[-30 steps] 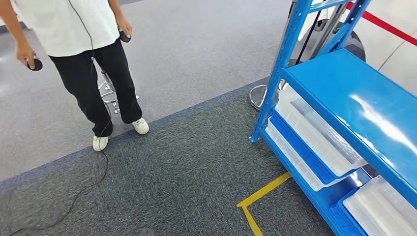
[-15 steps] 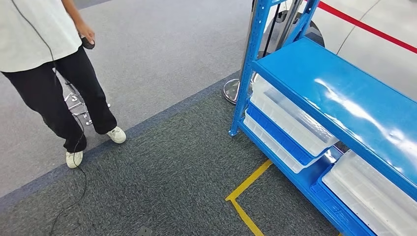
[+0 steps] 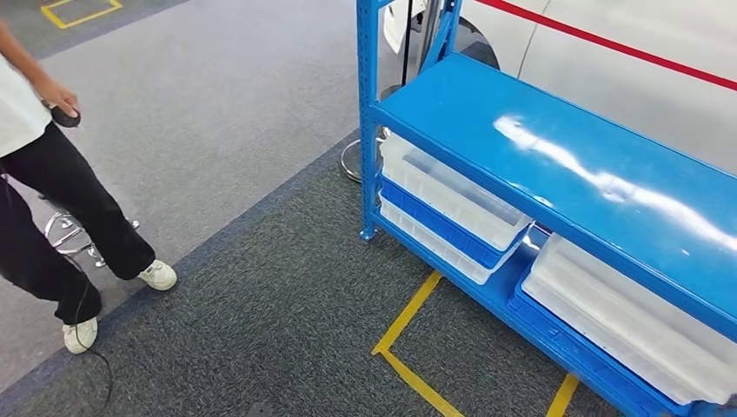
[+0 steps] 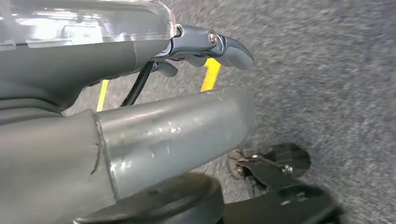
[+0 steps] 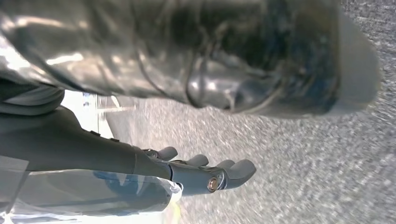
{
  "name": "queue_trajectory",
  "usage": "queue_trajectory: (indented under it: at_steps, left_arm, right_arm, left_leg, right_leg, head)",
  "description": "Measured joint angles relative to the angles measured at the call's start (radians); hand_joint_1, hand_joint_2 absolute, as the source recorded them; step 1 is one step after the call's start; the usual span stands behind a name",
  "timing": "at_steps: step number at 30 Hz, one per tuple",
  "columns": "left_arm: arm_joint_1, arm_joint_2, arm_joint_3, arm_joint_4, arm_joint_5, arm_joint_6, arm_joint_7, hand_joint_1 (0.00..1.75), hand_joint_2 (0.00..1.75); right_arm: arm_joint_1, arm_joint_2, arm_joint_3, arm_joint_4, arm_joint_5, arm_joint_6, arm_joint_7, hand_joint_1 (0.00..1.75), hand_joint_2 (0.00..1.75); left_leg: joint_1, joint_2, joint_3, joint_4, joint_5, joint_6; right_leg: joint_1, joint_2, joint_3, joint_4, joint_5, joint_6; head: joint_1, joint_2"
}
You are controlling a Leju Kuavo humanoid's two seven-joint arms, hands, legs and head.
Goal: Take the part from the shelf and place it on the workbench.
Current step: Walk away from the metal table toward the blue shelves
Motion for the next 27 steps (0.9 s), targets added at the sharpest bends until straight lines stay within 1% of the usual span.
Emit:
queue_trajectory:
  at_steps: [1, 2, 3, 4, 5, 6, 7, 8, 9, 10, 11, 12, 13, 14, 15, 16, 17, 18, 19, 20, 21, 22, 23, 24, 25, 26, 27]
  left_arm:
    - [0.000, 0.001, 0.001, 0.000, 0.000, 0.000, 0.001, 0.00, 0.00]
    - [0.000, 0.002, 0.001, 0.000, -0.001, -0.001, 0.001, 0.00, 0.00]
    - [-0.001, 0.003, 0.002, 0.000, -0.002, -0.001, 0.001, 0.00, 0.00]
    - [-0.002, 0.003, 0.004, 0.000, -0.002, -0.001, -0.001, 0.00, 0.00]
    - [-0.003, 0.003, 0.005, 0.000, -0.003, -0.001, -0.004, 0.00, 0.00]
    - [-0.003, 0.003, 0.006, 0.000, -0.003, 0.000, -0.010, 0.00, 0.00]
    - [-0.003, 0.003, 0.006, 0.000, -0.003, 0.000, -0.017, 0.00, 0.00]
    - [-0.003, 0.002, 0.007, 0.000, -0.003, 0.000, -0.023, 0.00, 0.00]
    - [-0.001, 0.002, 0.007, 0.000, -0.003, -0.001, -0.026, 0.00, 0.00]
    - [0.000, 0.002, 0.008, 0.000, -0.004, -0.001, -0.027, 0.00, 0.00]
    - [0.001, 0.003, 0.008, 0.000, -0.004, -0.002, -0.027, 0.00, 0.00]
    - [0.001, 0.003, 0.009, 0.000, -0.005, -0.002, -0.026, 0.00, 0.00]
    - [0.001, 0.003, 0.009, 0.000, -0.006, -0.002, -0.024, 0.00, 0.00]
    - [0.000, 0.002, 0.009, 0.000, -0.007, -0.003, -0.023, 0.00, 0.00]
    - [-0.001, 0.002, 0.009, 0.000, -0.008, -0.003, -0.020, 0.00, 0.00]
    - [-0.001, 0.001, 0.010, 0.000, -0.010, -0.004, -0.018, 0.00, 0.00]
    - [-0.002, 0.001, 0.010, 0.000, -0.012, -0.004, -0.016, 0.00, 0.00]
    - [-0.003, 0.001, 0.010, 0.000, -0.014, -0.005, -0.013, 0.00, 0.00]
    - [-0.005, 0.001, 0.011, 0.000, -0.017, -0.006, -0.011, 0.00, 0.00]
    - [-0.008, 0.001, 0.011, 0.000, -0.019, -0.007, -0.010, 0.00, 0.00]
    - [-0.010, 0.001, 0.011, 0.000, -0.021, -0.009, -0.009, 0.00, 0.00]
    - [-0.010, 0.001, 0.012, 0.000, -0.023, -0.010, -0.009, 0.00, 0.00]
    - [-0.010, 0.001, 0.012, 0.000, -0.024, -0.010, -0.009, 0.00, 0.00]
    - [-0.009, 0.001, 0.013, 0.000, -0.025, -0.010, -0.009, 0.00, 0.00]
    - [-0.007, 0.001, 0.013, 0.000, -0.025, -0.010, -0.009, 0.00, 0.00]
    - [-0.004, 0.001, 0.014, 0.000, -0.026, -0.010, -0.009, 0.00, 0.00]
    - [-0.002, 0.001, 0.014, 0.000, -0.026, -0.010, -0.009, 0.00, 0.00]
  right_arm:
    - [-0.001, 0.001, 0.000, 0.000, 0.000, 0.000, 0.000, 0.00, 0.00]
    - [0.000, 0.003, 0.000, 0.000, 0.000, 0.000, 0.000, 0.00, 0.00]
    - [0.001, 0.004, -0.001, 0.000, 0.001, 0.000, 0.001, 0.00, 0.00]
    - [0.004, 0.004, -0.001, 0.000, 0.001, 0.000, 0.001, 0.00, 0.00]
    - [0.007, 0.003, -0.002, 0.000, 0.000, 0.000, 0.001, 0.00, 0.00]
    - [0.008, 0.003, -0.003, 0.000, 0.000, -0.001, 0.000, 0.00, 0.00]
    - [0.008, 0.003, -0.004, 0.000, 0.000, -0.001, -0.002, 0.00, 0.00]
    - [0.006, 0.004, -0.004, 0.000, 0.000, -0.001, -0.004, 0.00, 0.00]
    - [0.004, 0.004, -0.005, 0.000, 0.000, -0.001, -0.006, 0.00, 0.00]
    - [0.003, 0.004, -0.005, 0.000, 0.000, -0.001, -0.008, 0.00, 0.00]
    - [0.002, 0.004, -0.006, 0.000, 0.000, -0.001, -0.010, 0.00, 0.00]
    - [0.003, 0.004, -0.007, 0.000, 0.000, -0.001, -0.012, 0.00, 0.00]
    - [0.004, 0.004, -0.008, 0.000, 0.000, -0.001, -0.014, 0.00, 0.00]
    - [0.004, 0.004, -0.009, 0.000, 0.000, -0.001, -0.015, 0.00, 0.00]
    - [0.004, 0.004, -0.010, 0.000, 0.000, -0.001, -0.017, 0.00, 0.00]
    - [0.003, 0.004, -0.011, 0.000, 0.000, -0.001, -0.017, 0.00, 0.00]
    - [0.002, 0.004, -0.012, 0.000, 0.001, -0.001, -0.017, 0.00, 0.00]
    - [0.001, 0.004, -0.013, 0.000, 0.003, -0.002, -0.018, 0.00, 0.00]
    - [0.002, 0.004, -0.015, 0.000, 0.005, -0.003, -0.018, 0.00, 0.00]
    - [0.003, 0.004, -0.018, 0.000, 0.007, -0.004, -0.019, 0.00, 0.00]
    - [0.004, 0.004, -0.020, 0.000, 0.008, -0.005, -0.020, 0.00, 0.00]
    - [0.003, 0.004, -0.021, 0.000, 0.008, -0.005, -0.021, 0.00, 0.00]
    - [0.002, 0.004, -0.023, 0.000, 0.008, -0.006, -0.023, 0.00, 0.00]
    - [0.001, 0.004, -0.024, 0.000, 0.008, -0.006, -0.025, 0.00, 0.00]
    - [0.000, 0.004, -0.025, 0.000, 0.008, -0.006, -0.026, 0.00, 0.00]
    - [0.000, 0.003, -0.026, 0.000, 0.008, -0.006, -0.027, 0.00, 0.00]
    - [0.000, 0.003, -0.027, 0.000, 0.009, -0.006, -0.027, 0.00, 0.00]
  left_leg:
    - [0.000, -0.023, 0.019, -0.051, 0.019, 0.004]
    - [-0.001, -0.042, 0.029, -0.081, 0.024, 0.008]
    - [-0.003, -0.044, 0.032, -0.089, 0.021, 0.011]
    - [-0.003, -0.033, 0.034, -0.093, 0.023, 0.014]
    - [-0.002, -0.020, 0.037, -0.099, 0.027, 0.019]
    - [0.001, -0.007, 0.041, -0.106, 0.032, 0.026]
    - [0.004, 0.007, 0.044, -0.113, 0.036, 0.032]
    - [0.004, 0.022, 0.045, -0.116, 0.037, 0.036]
    - [0.003, 0.037, 0.045, -0.117, 0.037, 0.038]
    - [0.002, 0.053, 0.046, -0.117, 0.035, 0.039]
    - [0.002, 0.069, 0.046, -0.116, 0.033, 0.039]
    - [0.002, 0.083, 0.048, -0.116, 0.030, 0.037]
    - [0.002, 0.095, 0.051, -0.115, 0.027, 0.035]
    - [0.003, 0.106, 0.056, -0.115, 0.023, 0.031]
    - [0.001, 0.117, 0.060, -0.113, 0.018, 0.026]
    - [-0.001, 0.127, 0.064, -0.112, 0.013, 0.019]
    - [-0.004, 0.136, 0.067, -0.111, 0.008, 0.013]
    - [-0.006, 0.144, 0.071, -0.111, 0.005, 0.007]
    - [-0.006, 0.152, 0.077, -0.113, 0.003, 0.001]
    - [-0.005, 0.154, 0.082, -0.113, -0.001, -0.004]
    - [-0.003, 0.143, 0.083, -0.102, -0.012, -0.009]
    - [-0.001, 0.123, 0.074, -0.074, -0.033, -0.012]
    - [0.001, 0.097, 0.054, -0.025, -0.063, -0.015]
    - [0.001, 0.074, 0.023, 0.042, -0.098, -0.017]
    - [0.001, 0.061, -0.010, 0.112, -0.127, -0.018]
    - [0.001, 0.055, -0.037, 0.162, -0.140, -0.018]
    - [0.001, 0.052, -0.050, 0.179, -0.132, -0.017]
  right_leg:
    - [-0.001, 0.013, -0.003, 0.003, -0.001, 0.004]
    - [-0.002, 0.024, -0.007, 0.005, 0.000, 0.010]
    - [-0.004, 0.035, -0.011, 0.005, 0.001, 0.018]
    - [-0.006, 0.047, -0.014, 0.002, 0.004, 0.027]
    - [-0.007, 0.047, -0.016, 0.003, 0.004, 0.033]
    - [-0.006, 0.029, -0.023, 0.015, -0.005, 0.038]
    - [-0.004, 0.001, -0.038, 0.046, -0.025, 0.041]
    - [-0.003, -0.033, -0.063, 0.098, -0.055, 0.043]
    - [-0.003, -0.060, -0.096, 0.163, -0.088, 0.046]
    - [-0.005, -0.074, -0.127, 0.225, -0.113, 0.050]
    - [-0.007, -0.081, -0.147, 0.264, -0.122, 0.054]
    - [-0.010, -0.086, -0.148, 0.266, -0.111, 0.056]
    - [-0.012, -0.092, -0.127, 0.230, -0.083, 0.058]
    - [-0.014, -0.106, -0.089, 0.161, -0.047, 0.058]
    - [-0.011, -0.125, -0.051, 0.092, -0.020, 0.055]
    - [-0.008, -0.139, -0.022, 0.038, -0.003, 0.050]
    - [-0.005, -0.148, -0.006, 0.006, 0.003, 0.043]
    - [-0.001, -0.147, -0.005, 0.001, -0.001, 0.035]
    - [0.000, -0.136, -0.006, 0.000, -0.001, 0.029]
    - [-0.002, -0.126, -0.005, -0.002, 0.000, 0.022]
    - [-0.004, -0.117, -0.003, -0.006, 0.002, 0.015]
    - [-0.007, -0.108, 0.000, -0.010, 0.004, 0.008]
    - [-0.010, -0.099, 0.002, -0.013, 0.006, 0.002]
    - [-0.009, -0.089, 0.001, -0.014, 0.006, -0.001]
    - [-0.008, -0.078, 0.000, -0.013, 0.006, -0.004]
    - [-0.007, -0.064, 0.000, -0.011, 0.005, -0.005]
    - [-0.006, -0.049, 0.000, -0.009, 0.004, -0.006]
  head:
    - [0.000, 0.000]
    - [0.000, 0.000]
    - [0.000, 0.000]
    - [0.000, 0.000]
    - [0.000, 0.000]
    - [0.002, 0.000]
    - [0.004, 0.000]
    - [0.006, 0.000]
    - [0.008, 0.000]
    - [0.008, 0.000]
    - [0.008, 0.000]
    - [0.008, 0.000]
    - [0.008, 0.000]
    - [0.008, 0.000]
    - [0.008, 0.000]
    - [0.008, 0.000]
    - [0.007, 0.000]
    - [0.006, 0.000]
    - [0.006, 0.000]
    - [0.005, 0.000]
    - [0.005, 0.000]
    - [0.004, 0.000]
    - [0.002, 0.000]
    - [0.001, 0.000]
    - [0.000, 0.000]
    - [0.000, 0.000]
    - [0.000, 0.000]
